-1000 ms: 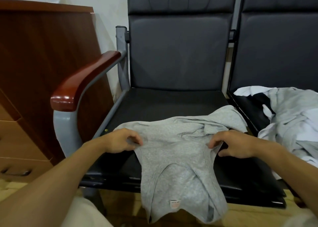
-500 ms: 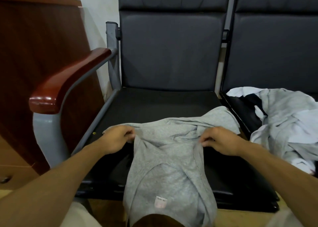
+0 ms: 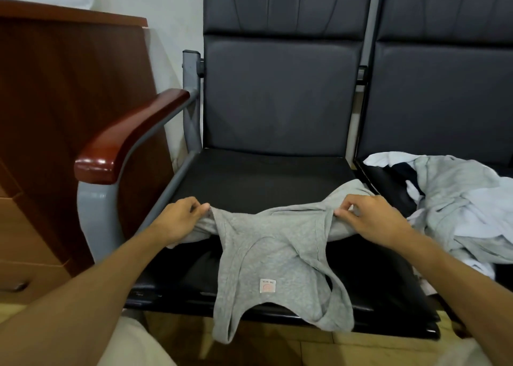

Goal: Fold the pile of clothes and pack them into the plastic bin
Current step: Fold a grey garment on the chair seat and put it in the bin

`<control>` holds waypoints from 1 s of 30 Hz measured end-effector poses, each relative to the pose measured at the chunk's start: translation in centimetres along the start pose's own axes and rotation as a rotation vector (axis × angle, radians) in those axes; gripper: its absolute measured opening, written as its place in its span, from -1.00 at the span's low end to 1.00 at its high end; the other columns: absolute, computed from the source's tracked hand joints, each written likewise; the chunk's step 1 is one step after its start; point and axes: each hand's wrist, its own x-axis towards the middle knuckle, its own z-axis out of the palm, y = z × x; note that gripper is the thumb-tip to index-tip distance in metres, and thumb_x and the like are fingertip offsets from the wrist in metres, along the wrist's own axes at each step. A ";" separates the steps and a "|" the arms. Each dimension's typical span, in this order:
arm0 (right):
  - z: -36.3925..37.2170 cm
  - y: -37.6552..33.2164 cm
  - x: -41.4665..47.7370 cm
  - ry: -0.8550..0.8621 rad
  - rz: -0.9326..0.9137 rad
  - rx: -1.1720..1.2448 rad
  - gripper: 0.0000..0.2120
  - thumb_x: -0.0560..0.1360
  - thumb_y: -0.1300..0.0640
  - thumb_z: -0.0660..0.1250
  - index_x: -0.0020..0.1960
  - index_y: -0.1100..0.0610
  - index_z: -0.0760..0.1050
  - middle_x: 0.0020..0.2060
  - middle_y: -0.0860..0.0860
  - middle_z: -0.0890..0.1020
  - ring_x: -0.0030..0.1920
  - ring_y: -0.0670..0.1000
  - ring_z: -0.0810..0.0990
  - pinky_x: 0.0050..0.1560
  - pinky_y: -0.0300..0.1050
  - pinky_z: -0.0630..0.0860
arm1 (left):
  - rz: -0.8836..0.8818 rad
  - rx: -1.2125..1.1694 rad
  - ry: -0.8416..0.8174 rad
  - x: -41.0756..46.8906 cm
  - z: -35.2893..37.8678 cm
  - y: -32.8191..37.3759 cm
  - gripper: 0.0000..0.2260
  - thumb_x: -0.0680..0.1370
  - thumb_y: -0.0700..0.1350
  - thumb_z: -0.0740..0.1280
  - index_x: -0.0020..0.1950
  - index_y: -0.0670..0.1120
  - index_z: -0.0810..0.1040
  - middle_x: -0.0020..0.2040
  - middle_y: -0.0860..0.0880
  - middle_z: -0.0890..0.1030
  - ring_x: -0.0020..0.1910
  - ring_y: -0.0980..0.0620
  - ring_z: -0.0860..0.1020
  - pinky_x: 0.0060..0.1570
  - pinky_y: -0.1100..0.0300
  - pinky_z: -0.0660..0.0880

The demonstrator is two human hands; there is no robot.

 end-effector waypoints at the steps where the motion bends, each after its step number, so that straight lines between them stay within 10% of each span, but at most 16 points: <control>1: -0.2 0.3 -0.2 -0.043 0.026 -0.006 -0.82 0.54 -0.10 0.30 -0.14 -0.02 0.53 -0.18 -0.09 0.56 -0.09 -0.06 0.48 -0.08 -0.07 0.44 | 0.003 0.008 -0.037 -0.2 -0.1 0.0 -0.76 0.64 0.07 0.16 -0.02 -0.07 0.50 -0.09 0.00 0.56 -0.06 0.04 0.51 -0.13 0.18 0.36; 12: -2.1 -1.3 -3.0 -0.139 0.110 0.343 -0.86 0.53 0.18 0.29 -0.20 0.02 0.49 -0.26 -0.08 0.56 -0.19 -0.12 0.49 -0.18 -0.31 0.36 | -0.003 -0.136 0.191 -3.4 -1.9 1.4 -0.87 0.54 -0.13 0.38 0.01 -0.18 0.63 -0.09 -0.06 0.61 -0.07 0.02 0.52 -0.06 0.20 0.39; 19: -7.3 -4.7 -5.7 -0.148 0.135 0.474 -0.49 0.53 0.22 0.27 -0.59 -0.02 0.46 -0.56 -0.19 0.46 -0.34 -0.13 0.39 -0.25 -0.23 0.28 | -0.010 -0.379 0.297 -7.0 -4.2 4.4 -0.84 0.65 -0.14 0.18 0.01 -0.15 0.53 -0.04 -0.12 0.56 -0.09 -0.03 0.50 -0.12 0.13 0.41; 30: -20.3 -11.6 -8.2 0.093 0.138 0.921 -0.76 0.58 0.18 0.21 -0.08 0.27 0.61 -0.07 0.18 0.65 -0.07 0.10 0.60 0.00 0.01 0.50 | 0.191 -0.657 0.308 -12.3 -13.9 16.4 -0.79 0.64 -0.07 0.21 -0.12 -0.04 0.58 -0.16 0.05 0.57 -0.14 0.07 0.51 -0.16 0.19 0.41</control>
